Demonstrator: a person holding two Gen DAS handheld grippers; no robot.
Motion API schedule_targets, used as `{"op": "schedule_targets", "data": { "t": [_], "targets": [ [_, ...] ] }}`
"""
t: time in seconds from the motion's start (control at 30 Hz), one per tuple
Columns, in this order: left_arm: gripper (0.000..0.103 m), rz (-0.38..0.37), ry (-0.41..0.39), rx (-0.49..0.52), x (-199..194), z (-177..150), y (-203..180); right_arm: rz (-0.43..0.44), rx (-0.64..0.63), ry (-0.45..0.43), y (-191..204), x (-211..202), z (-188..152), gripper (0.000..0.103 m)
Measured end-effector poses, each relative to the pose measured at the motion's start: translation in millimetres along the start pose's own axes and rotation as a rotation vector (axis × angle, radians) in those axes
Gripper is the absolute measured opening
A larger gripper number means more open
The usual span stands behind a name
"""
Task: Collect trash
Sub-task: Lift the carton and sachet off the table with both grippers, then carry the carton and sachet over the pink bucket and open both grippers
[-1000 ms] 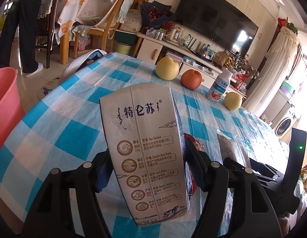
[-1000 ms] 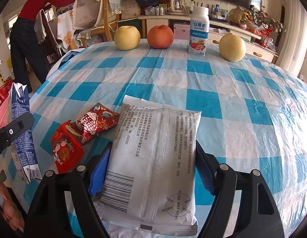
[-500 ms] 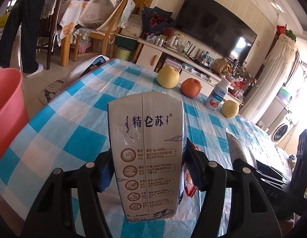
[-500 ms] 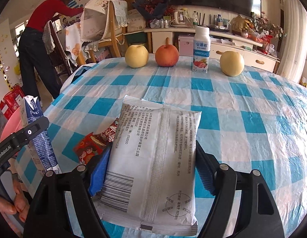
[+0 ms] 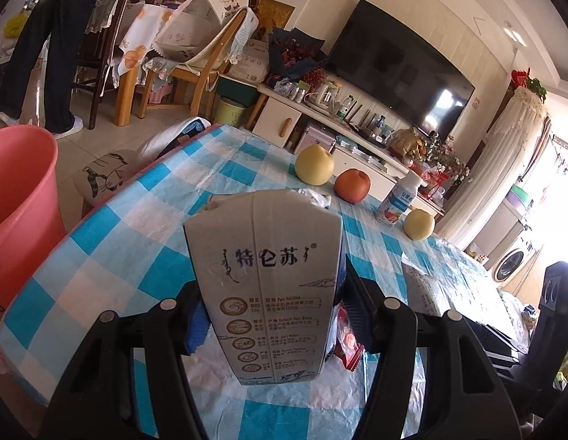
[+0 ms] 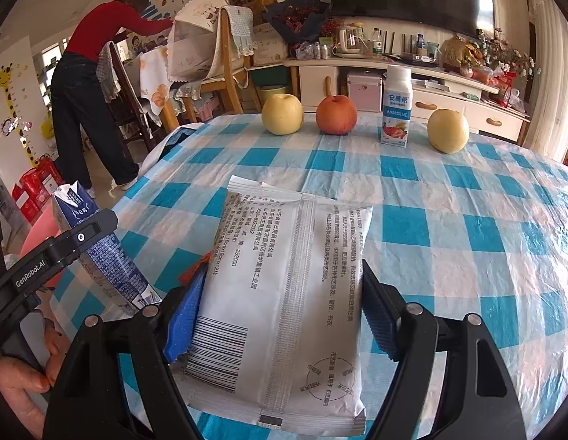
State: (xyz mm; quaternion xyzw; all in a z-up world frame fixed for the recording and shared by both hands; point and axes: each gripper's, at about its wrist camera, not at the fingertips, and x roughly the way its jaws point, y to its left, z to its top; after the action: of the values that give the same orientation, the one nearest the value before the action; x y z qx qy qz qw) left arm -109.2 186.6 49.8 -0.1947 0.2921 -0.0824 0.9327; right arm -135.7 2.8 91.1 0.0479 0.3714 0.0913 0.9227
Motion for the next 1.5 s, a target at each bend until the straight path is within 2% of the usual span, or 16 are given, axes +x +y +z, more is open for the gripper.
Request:
{"op": "schedule_targets", "data": {
  "t": [0.2,0.4,0.93,1.07,1.2,1.5],
  "targets": [
    [0.062,-0.009,0.011,-0.036,-2,2,11,0.021,-0.034,0.001,19,-1,1,0.077],
    [0.062,-0.01,-0.012,-0.056,-11,6,18,0.024,-0.058,0.006,30,-1,0,0.077],
    [0.062,-0.011,-0.11,-0.138,-45,24,46,0.057,-0.105,-0.014,60,-5,8,0.077],
    [0.062,0.037,-0.169,-0.166,-60,32,62,0.093,-0.124,-0.017,78,-4,15,0.077],
    [0.062,0.126,-0.239,-0.188,-79,45,88,0.144,-0.166,-0.019,108,1,23,0.077],
    [0.062,0.311,-0.353,-0.327,-118,69,177,0.31,-0.301,-0.003,212,30,45,0.077]
  ]
}}
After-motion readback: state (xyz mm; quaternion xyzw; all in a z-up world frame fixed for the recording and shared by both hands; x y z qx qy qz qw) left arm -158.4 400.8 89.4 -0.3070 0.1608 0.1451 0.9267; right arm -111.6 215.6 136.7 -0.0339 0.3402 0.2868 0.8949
